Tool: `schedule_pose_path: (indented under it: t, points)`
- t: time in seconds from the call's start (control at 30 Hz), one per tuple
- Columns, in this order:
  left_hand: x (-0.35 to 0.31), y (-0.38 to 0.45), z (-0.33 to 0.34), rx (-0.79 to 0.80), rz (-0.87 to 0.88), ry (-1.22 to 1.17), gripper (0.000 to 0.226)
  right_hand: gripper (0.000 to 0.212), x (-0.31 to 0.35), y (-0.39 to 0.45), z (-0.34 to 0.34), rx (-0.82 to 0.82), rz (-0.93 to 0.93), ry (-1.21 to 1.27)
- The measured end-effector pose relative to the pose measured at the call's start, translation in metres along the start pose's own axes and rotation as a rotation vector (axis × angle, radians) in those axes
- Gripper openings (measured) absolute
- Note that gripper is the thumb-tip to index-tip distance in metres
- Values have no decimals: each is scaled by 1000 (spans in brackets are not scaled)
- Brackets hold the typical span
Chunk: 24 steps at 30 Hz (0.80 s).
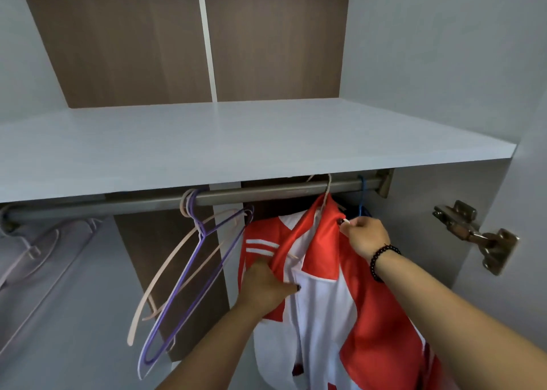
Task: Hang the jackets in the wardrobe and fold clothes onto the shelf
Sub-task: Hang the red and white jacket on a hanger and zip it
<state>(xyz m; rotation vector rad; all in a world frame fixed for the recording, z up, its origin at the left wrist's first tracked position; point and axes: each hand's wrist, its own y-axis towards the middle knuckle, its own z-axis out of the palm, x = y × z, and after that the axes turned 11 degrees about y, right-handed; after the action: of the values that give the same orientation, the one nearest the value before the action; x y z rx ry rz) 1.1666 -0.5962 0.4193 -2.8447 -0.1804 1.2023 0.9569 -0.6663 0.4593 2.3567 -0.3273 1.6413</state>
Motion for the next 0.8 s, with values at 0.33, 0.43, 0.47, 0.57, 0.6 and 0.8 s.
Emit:
schedule_pose_path:
  t: [0.33,0.43,0.47,0.57,0.6,0.8]
  points:
    - [35,0,29,114,-68,263,29,53,-17,-23,29,-68,-272,-379]
    - [44,-7,31,60,-7,157,19,64,-16,-28,50,-109,-347,-534]
    - [48,-8,31,35,6,122,22,65,-17,-29,57,-124,-356,-589]
    - [56,-14,27,-44,-12,34,19,63,-21,-32,73,-169,-342,-686]
    - [59,-15,27,-72,-22,1,17,60,-22,-33,76,-181,-332,-695]
    - [67,-27,32,-133,-112,-221,38,54,-18,-37,74,-159,-309,-667]
